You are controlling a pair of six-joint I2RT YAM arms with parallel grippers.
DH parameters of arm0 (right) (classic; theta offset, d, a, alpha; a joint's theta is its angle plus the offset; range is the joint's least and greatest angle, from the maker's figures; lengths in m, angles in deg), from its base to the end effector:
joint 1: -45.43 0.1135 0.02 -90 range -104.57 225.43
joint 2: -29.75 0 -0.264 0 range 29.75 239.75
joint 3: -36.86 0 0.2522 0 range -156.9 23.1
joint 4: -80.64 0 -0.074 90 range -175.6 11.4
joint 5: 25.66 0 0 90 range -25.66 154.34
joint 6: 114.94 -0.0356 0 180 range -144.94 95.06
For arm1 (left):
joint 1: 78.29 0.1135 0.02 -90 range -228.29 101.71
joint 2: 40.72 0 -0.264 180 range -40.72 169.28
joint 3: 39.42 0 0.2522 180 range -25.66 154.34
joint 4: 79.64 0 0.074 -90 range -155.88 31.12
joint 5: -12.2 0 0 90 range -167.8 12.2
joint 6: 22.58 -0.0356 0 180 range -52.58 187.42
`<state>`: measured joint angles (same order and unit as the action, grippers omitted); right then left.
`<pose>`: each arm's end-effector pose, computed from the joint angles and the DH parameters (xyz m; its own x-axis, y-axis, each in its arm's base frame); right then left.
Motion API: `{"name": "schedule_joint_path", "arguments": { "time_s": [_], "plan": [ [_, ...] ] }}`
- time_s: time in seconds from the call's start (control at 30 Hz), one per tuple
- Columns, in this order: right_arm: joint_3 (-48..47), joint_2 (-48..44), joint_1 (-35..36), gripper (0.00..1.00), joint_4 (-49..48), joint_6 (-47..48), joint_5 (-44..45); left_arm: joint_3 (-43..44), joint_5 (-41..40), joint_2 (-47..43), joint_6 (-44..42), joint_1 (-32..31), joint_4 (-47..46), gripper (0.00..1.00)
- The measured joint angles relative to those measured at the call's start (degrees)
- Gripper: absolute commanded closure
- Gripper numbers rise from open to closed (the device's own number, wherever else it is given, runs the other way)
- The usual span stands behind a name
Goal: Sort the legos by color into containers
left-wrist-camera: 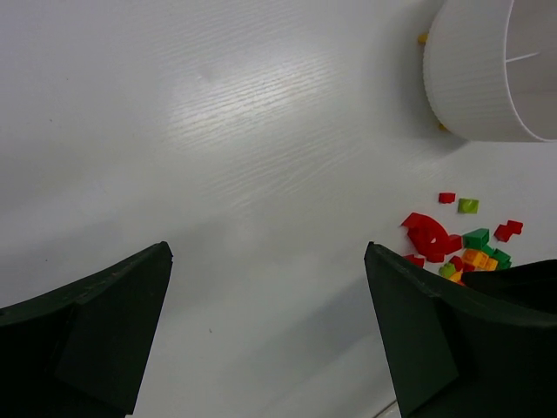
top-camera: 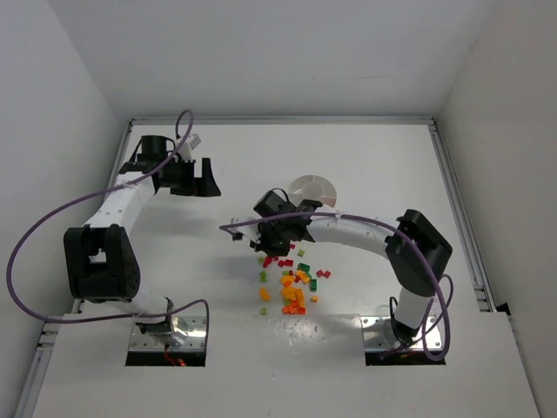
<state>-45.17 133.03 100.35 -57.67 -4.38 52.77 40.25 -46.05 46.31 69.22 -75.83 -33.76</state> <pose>0.2041 0.3030 0.1821 -0.1792 -0.8539 -0.4887 -0.9795 0.2013 0.0075 0.3194 -0.0050 0.2613 -0.8088 -0.0615 -0.5849 0.2529 0.8616 -0.4402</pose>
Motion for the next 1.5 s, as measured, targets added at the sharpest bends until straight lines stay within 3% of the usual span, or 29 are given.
{"name": "schedule_joint_path", "arguments": {
  "time_s": [0.63, 1.17, 1.33, 1.5],
  "plan": [
    [-4.5, -4.3, -18.2, 1.00, 4.5, -0.6, 2.4, 3.8, -1.3, 4.1, 0.4, -2.2, -0.1, 0.01],
    [-4.8, -5.4, -24.7, 1.00, 5.5, 0.5, 2.6, 6.6, -1.8, 6.9, 0.9, -4.0, -0.1, 0.01],
    [-4.8, -5.4, -25.5, 0.74, 6.1, 1.3, 2.6, 6.6, -2.0, 6.9, 0.9, -4.0, -0.1, 0.01],
    [-5.1, -5.4, -25.5, 0.72, 6.8, 2.0, 2.7, 6.6, -2.2, 6.9, 0.9, -4.0, -0.1, 0.01]
  ]
}}
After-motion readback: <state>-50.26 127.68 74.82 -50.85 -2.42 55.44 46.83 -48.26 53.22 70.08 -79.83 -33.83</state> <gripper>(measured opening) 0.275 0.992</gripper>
